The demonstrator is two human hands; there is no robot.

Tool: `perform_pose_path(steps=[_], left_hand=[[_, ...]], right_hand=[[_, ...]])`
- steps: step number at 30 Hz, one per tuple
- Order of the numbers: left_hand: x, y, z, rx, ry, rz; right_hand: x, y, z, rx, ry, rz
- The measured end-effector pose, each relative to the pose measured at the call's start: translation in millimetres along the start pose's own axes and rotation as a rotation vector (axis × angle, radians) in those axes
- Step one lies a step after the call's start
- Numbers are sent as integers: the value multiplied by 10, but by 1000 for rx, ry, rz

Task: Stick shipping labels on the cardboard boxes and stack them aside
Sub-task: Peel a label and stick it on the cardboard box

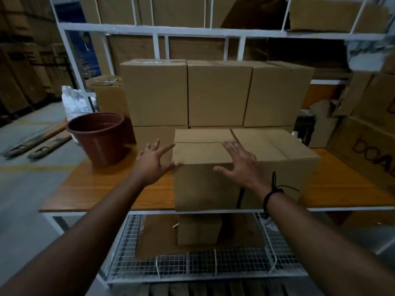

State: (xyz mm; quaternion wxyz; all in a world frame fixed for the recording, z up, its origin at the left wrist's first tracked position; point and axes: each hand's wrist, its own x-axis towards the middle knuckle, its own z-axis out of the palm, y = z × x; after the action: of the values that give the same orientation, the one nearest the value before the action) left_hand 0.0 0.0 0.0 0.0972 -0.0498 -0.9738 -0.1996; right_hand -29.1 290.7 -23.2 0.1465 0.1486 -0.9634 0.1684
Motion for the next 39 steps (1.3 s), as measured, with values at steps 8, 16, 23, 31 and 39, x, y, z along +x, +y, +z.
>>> perform_pose_path(steps=[8,16,23,31,39], left_hand=[[315,-30,451,-176,-186,-139],[417,-276,616,-260,-122,-9],[240,-970,356,-397,-82,26],[294,-1073,203,-515,-72,-27],[889,-790,51,-676,-214,-233]], right_hand=[[285,219,305,-351,-163,-163],[278,43,478,-302,-98,-109],[181,-522,613,-217,-43,-163],[571,-399,358,358,-150,343],[791,-272,479,701,-281,460]])
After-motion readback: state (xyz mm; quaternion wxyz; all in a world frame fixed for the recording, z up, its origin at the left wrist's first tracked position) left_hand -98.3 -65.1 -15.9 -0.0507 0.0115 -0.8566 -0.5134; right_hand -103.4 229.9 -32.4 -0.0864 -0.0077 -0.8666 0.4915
